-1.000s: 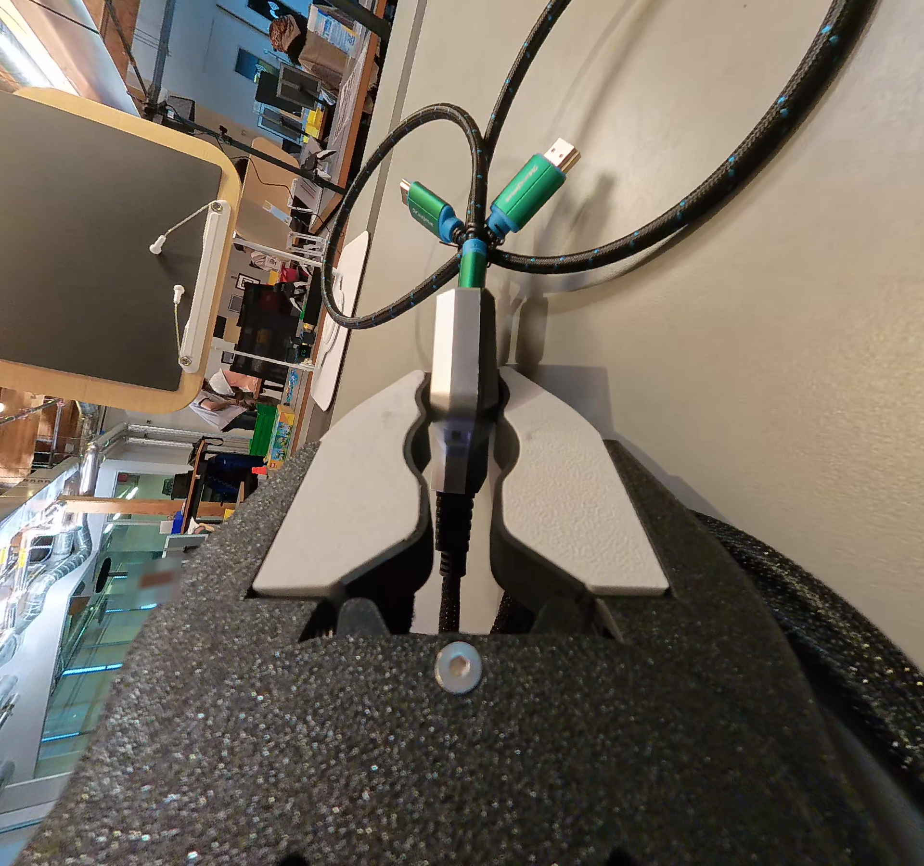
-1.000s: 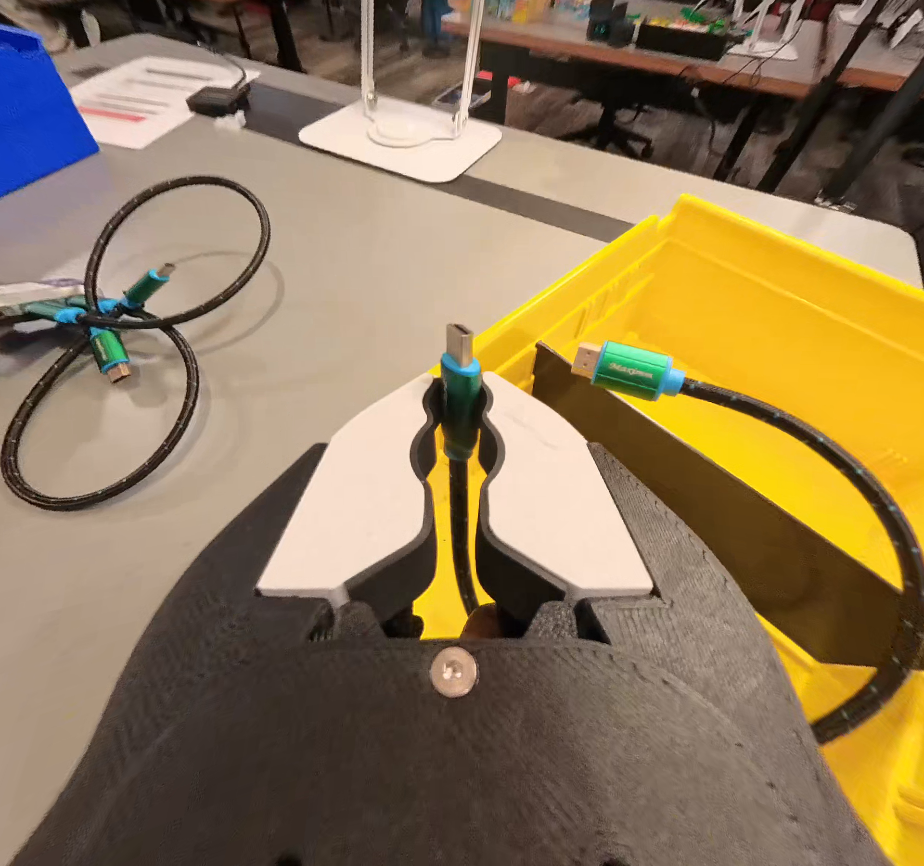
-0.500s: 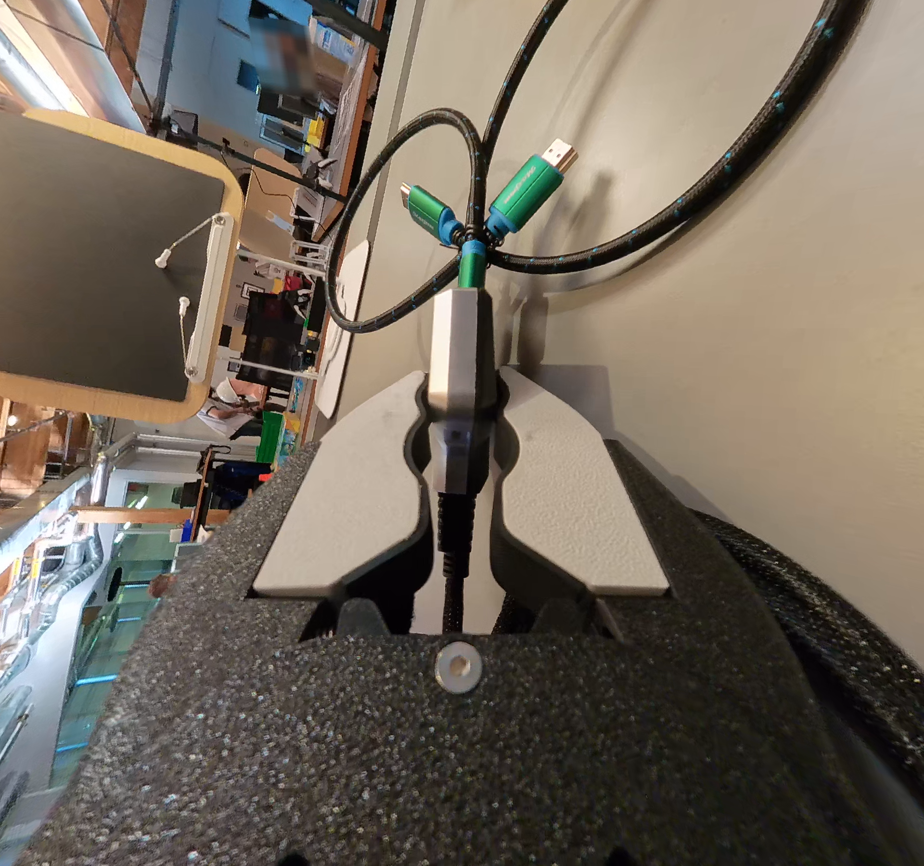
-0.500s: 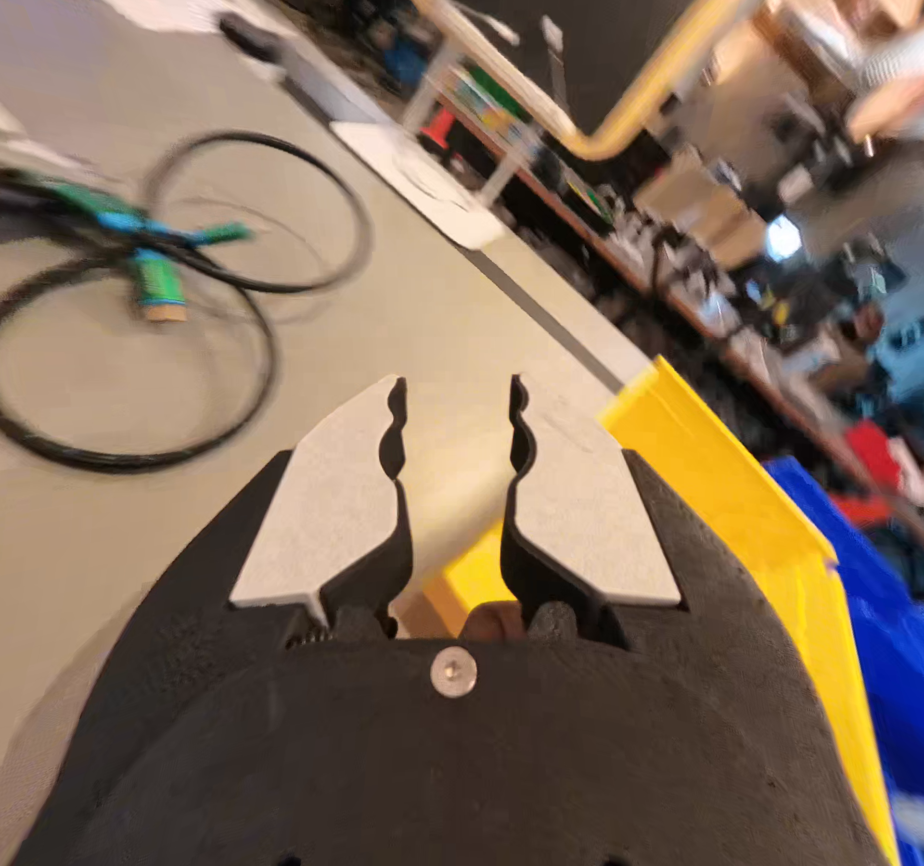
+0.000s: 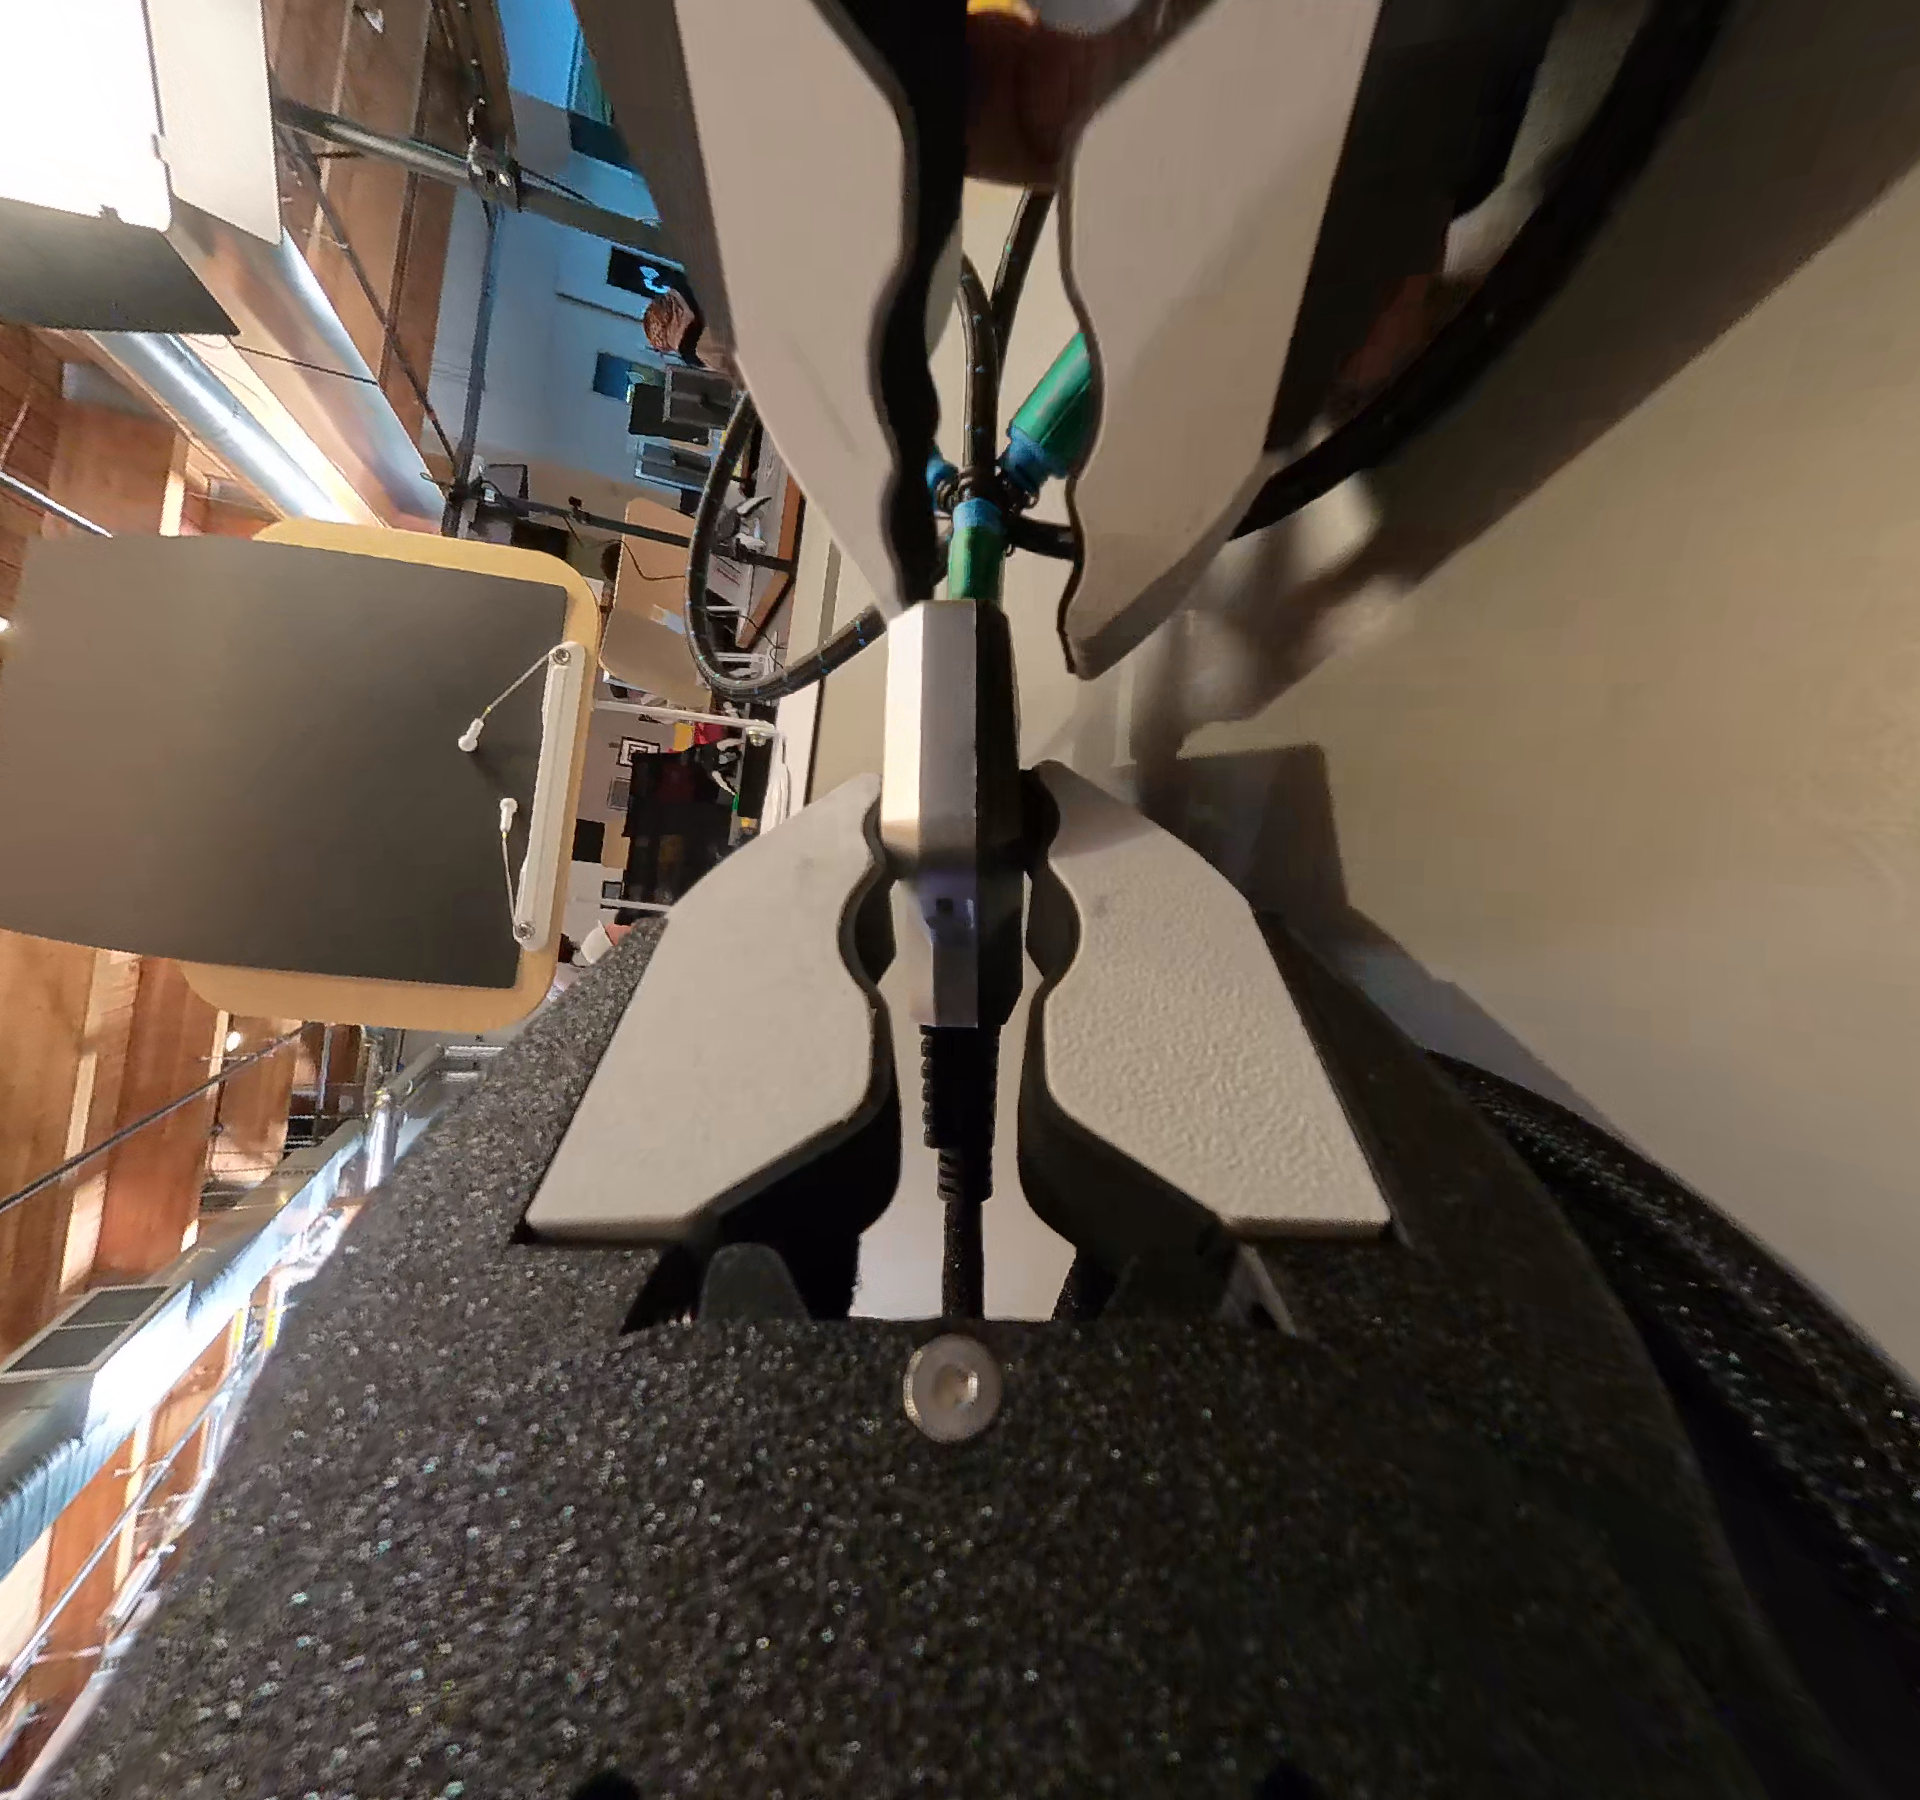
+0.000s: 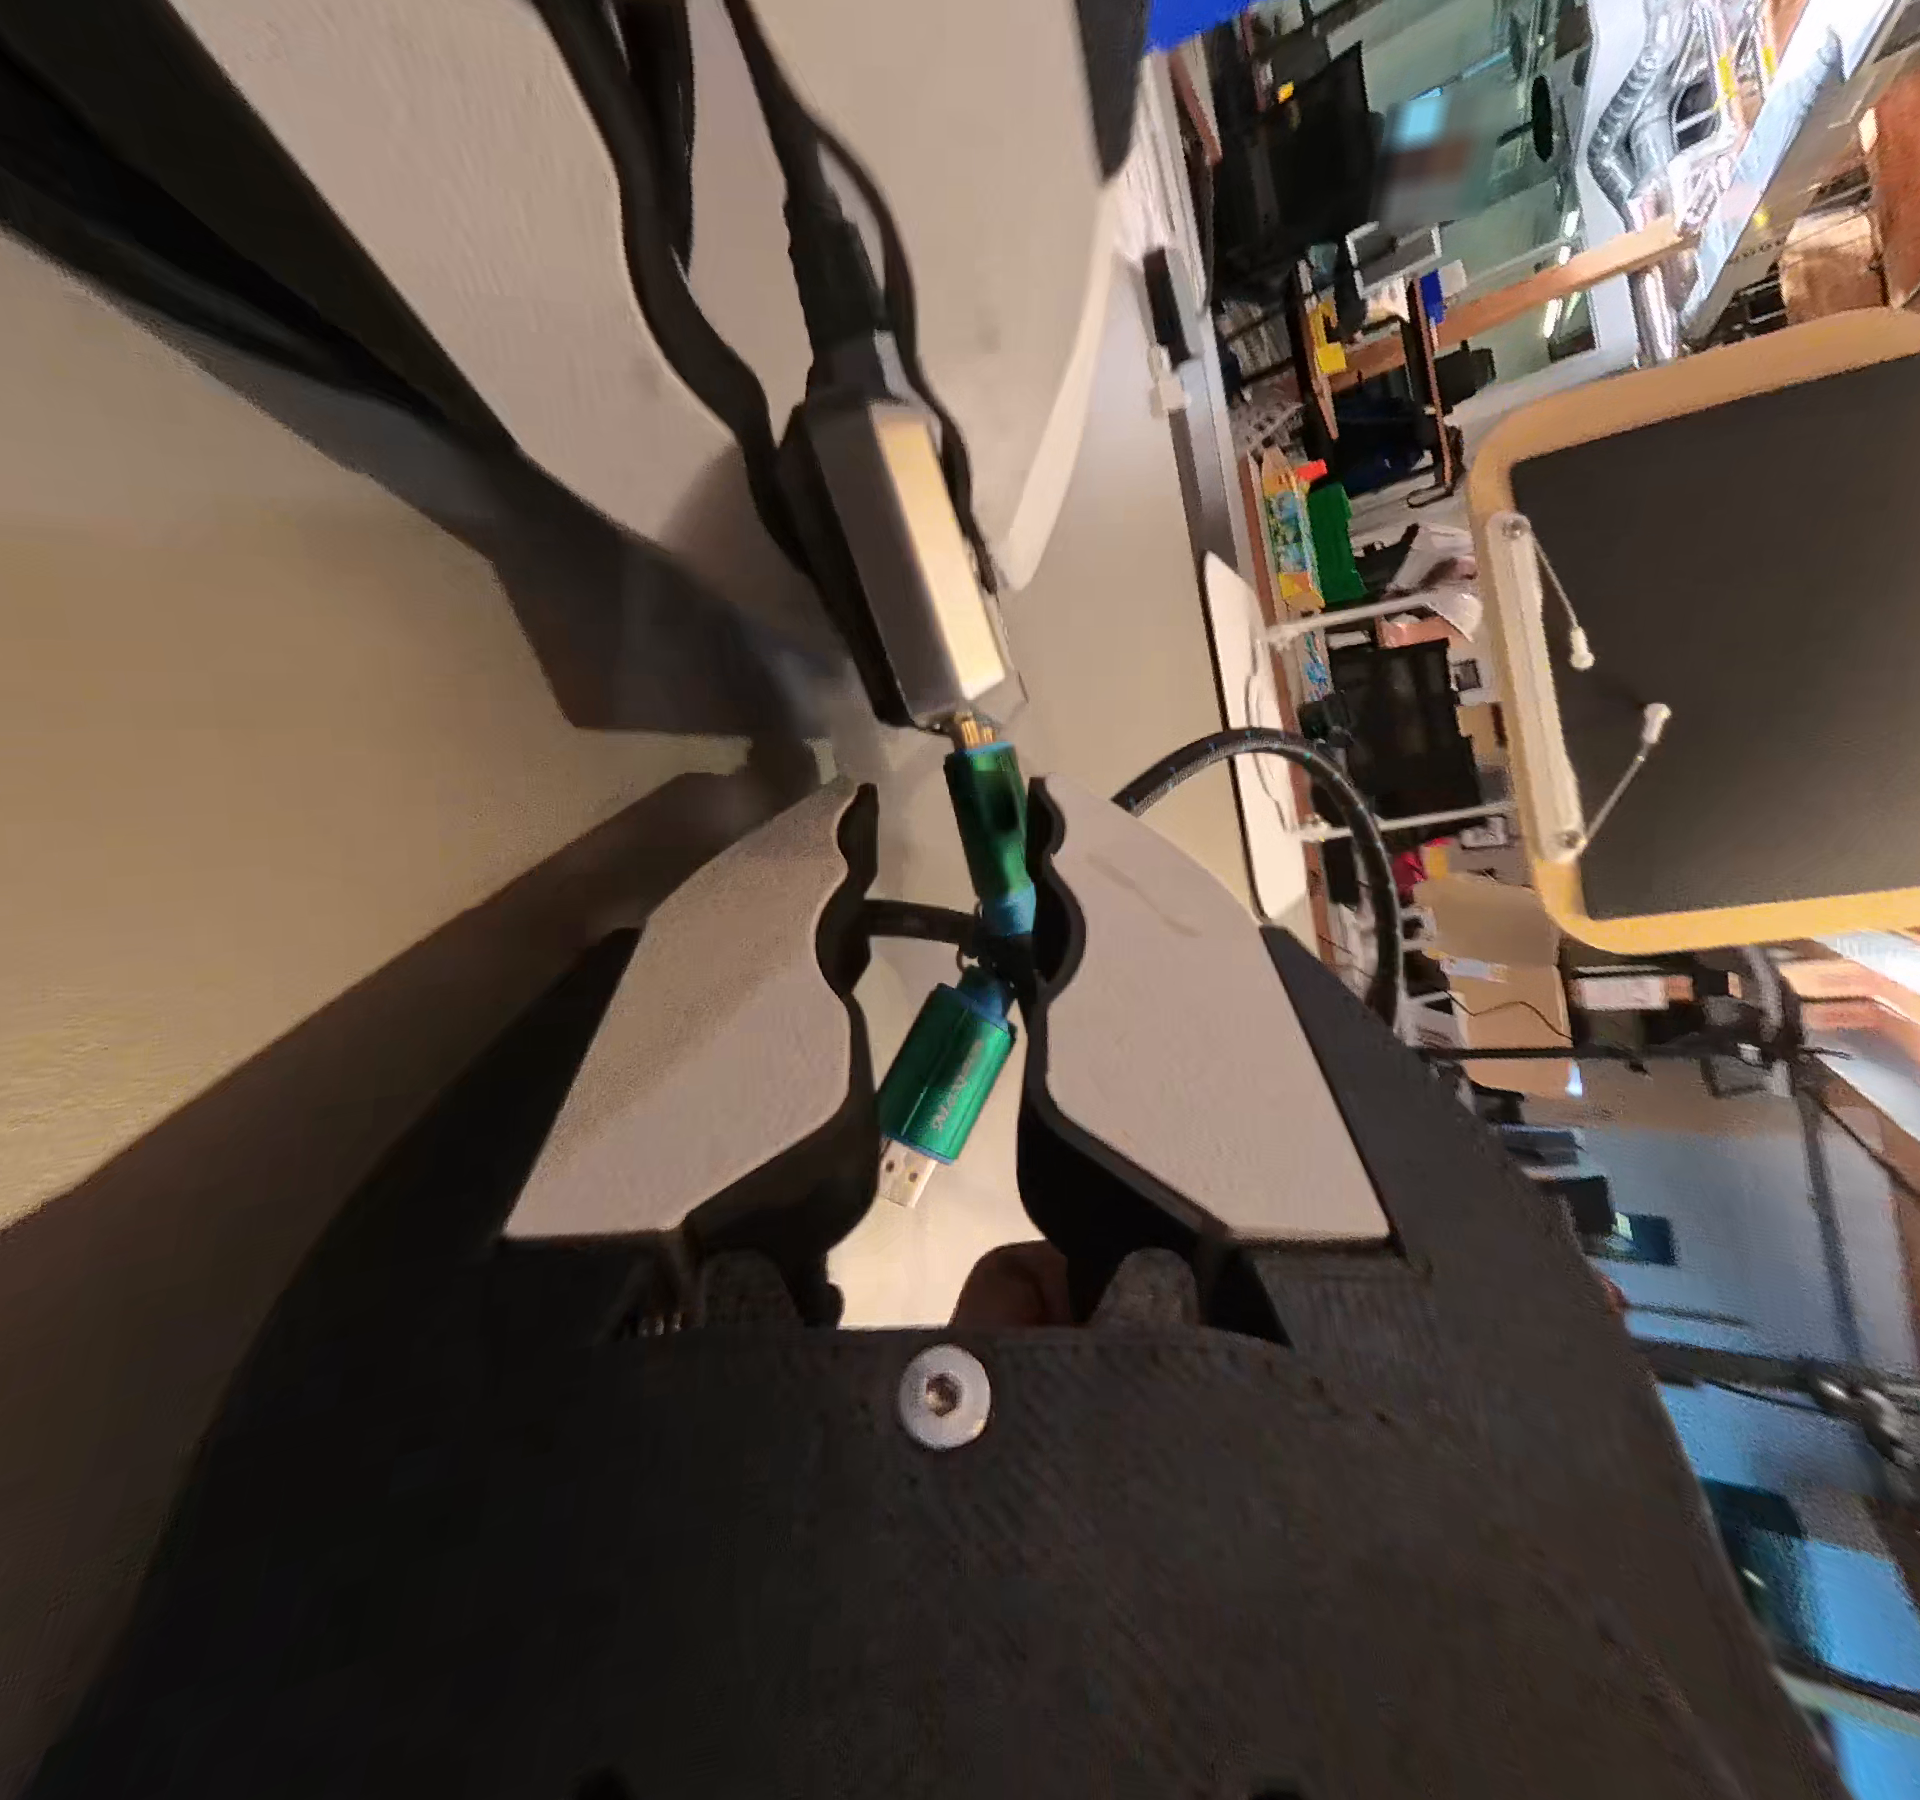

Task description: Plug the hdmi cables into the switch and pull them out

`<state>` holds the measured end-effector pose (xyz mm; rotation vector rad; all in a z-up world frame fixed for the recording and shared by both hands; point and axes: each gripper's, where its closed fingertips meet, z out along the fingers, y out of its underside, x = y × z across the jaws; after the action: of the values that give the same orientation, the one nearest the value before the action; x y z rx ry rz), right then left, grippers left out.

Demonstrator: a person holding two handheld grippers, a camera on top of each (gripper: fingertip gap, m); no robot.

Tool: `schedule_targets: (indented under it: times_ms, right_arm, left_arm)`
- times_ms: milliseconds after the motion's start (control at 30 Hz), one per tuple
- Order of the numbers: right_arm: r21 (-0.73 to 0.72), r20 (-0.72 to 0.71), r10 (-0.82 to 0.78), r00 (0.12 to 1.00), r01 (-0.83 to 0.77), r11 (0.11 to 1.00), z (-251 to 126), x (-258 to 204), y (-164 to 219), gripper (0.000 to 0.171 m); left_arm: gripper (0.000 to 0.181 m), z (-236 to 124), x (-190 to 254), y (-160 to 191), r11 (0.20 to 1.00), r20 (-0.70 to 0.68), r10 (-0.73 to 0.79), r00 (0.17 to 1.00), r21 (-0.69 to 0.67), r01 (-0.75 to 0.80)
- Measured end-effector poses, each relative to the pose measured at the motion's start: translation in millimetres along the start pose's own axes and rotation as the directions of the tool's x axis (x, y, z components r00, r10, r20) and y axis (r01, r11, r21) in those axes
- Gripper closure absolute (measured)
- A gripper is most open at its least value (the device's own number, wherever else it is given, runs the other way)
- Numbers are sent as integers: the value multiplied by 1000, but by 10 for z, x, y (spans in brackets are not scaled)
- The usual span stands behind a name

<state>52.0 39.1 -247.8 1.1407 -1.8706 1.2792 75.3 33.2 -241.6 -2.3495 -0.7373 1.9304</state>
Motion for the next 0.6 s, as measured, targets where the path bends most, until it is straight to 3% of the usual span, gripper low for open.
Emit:
schedule_targets:
  times_ms: [400, 600]
  right_arm:
    - [-46, -95, -76, 993, 72, 996, 11, 87, 93, 157]
    - [-70, -114, -131, 985, 124, 990, 13, 58, 81, 158]
  left_arm:
    - [159, 15, 8, -101, 999, 34, 53, 998, 5, -53]
    - [149, 66, -9, -85, 999, 65, 41, 997, -2, -41]
